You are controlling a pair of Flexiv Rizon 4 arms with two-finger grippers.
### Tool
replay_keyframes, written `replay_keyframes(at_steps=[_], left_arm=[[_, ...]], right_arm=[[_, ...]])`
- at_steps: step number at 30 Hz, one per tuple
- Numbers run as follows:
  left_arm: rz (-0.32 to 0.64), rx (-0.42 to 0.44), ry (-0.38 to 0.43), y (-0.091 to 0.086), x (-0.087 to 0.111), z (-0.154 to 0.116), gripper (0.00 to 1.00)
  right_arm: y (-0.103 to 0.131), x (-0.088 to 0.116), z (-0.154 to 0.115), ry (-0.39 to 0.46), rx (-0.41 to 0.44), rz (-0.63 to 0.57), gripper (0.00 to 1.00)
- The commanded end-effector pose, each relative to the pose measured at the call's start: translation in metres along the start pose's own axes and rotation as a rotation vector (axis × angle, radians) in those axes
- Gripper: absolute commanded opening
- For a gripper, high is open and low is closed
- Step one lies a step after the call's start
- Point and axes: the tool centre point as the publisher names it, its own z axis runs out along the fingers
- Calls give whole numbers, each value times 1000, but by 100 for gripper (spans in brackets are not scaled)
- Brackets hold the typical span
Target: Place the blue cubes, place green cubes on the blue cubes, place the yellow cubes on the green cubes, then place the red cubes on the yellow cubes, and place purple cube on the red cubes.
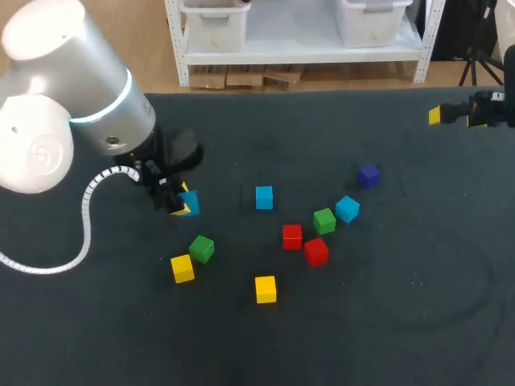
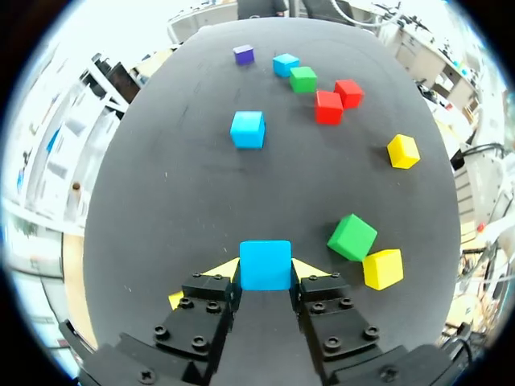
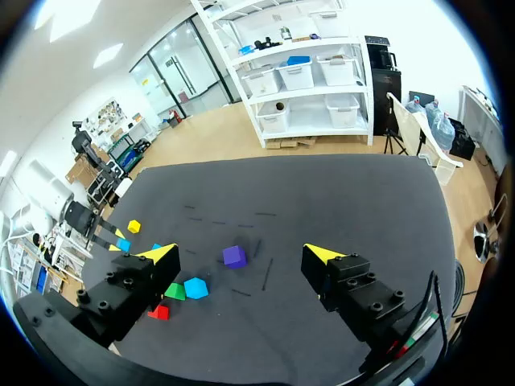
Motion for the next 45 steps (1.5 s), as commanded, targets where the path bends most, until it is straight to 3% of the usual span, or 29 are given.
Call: replay_keyframes(at_steps=[1, 8, 17, 45], left_arm=[[42, 31, 6, 13, -17, 10, 0], [98, 56, -12, 21, -41, 21, 0], [116, 76, -22, 32, -58, 33, 0], [114, 109, -27, 33, -73, 48, 0]], right_arm=[[1, 0, 0, -1, 3, 1, 100], [1, 0, 0, -1, 3, 1, 100], [1, 0, 0, -1, 3, 1, 100], [1, 0, 0, -1, 3, 1, 100]])
